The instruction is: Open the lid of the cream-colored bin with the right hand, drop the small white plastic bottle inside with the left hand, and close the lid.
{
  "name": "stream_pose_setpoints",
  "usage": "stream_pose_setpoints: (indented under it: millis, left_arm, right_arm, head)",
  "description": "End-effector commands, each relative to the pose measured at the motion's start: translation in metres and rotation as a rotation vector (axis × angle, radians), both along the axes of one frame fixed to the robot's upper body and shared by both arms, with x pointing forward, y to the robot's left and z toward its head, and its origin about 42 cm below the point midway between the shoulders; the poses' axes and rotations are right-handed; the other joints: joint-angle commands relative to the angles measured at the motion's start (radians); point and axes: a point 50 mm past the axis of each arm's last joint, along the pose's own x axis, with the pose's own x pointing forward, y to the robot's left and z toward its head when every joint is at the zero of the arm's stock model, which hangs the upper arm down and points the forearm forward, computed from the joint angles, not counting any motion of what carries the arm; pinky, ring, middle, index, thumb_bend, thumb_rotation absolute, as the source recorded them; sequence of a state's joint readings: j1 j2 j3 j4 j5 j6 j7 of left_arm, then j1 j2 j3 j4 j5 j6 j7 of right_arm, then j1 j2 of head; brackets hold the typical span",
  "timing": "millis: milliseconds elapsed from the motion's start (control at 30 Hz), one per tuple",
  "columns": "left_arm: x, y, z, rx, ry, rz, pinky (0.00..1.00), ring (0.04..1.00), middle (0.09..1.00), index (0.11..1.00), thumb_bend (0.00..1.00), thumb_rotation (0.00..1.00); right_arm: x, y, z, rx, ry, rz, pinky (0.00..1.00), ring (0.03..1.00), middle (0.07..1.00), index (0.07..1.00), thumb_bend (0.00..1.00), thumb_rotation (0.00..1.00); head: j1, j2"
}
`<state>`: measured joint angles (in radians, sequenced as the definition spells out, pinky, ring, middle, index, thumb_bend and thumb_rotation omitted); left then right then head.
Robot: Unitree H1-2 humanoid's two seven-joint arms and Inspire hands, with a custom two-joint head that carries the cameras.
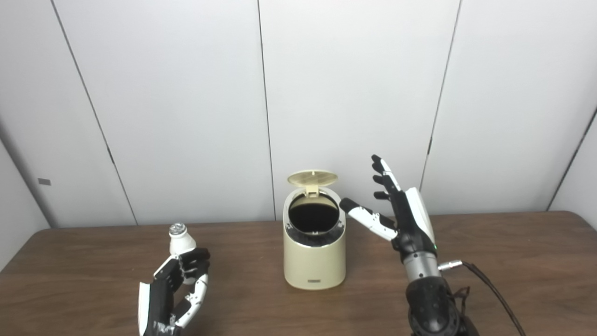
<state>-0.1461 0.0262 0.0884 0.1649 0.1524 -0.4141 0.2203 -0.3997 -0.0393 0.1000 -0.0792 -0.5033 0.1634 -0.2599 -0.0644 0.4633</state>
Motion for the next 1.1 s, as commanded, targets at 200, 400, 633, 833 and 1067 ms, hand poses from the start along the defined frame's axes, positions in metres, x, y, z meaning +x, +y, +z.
stream_pose_setpoints:
  millis: [200,400,633,833,1067]
  left_arm:
    - [-0.014,0.006,-0.023,0.011,0.064,0.005,0.54,0.611,0.634,0.615,0.24,0.12]
    - [-0.016,0.01,-0.024,0.007,0.058,0.008,0.54,0.615,0.636,0.615,0.25,0.1]
    - [-0.023,0.016,-0.02,0.001,0.041,0.014,0.54,0.619,0.637,0.614,0.25,0.13]
    - [-0.041,0.017,-0.003,-0.027,0.001,0.031,0.53,0.602,0.618,0.602,0.29,0.18]
    - [-0.073,0.025,0.008,0.073,0.072,0.243,0.44,0.522,0.562,0.614,0.74,0.17]
  right_arm:
    - [-0.034,-0.029,-0.022,0.009,-0.16,-0.108,0.57,0.696,0.739,0.714,0.28,0.23]
    - [-0.059,-0.05,-0.056,0.035,-0.154,-0.123,0.53,0.642,0.69,0.649,0.33,0.15]
    - [-0.078,-0.062,-0.094,0.068,-0.166,-0.089,0.49,0.613,0.671,0.646,0.32,0.22]
    - [-0.081,-0.066,-0.108,0.079,-0.133,-0.108,0.54,0.65,0.682,0.653,0.32,0.28]
    - [-0.076,-0.071,-0.11,0.075,-0.142,-0.121,0.55,0.648,0.683,0.657,0.31,0.25]
  head:
    - [0.003,0.0]
    - [0.008,-0.002]
    - [0.004,-0.004]
    - [0.011,-0.004]
    - [0.025,-0.002]
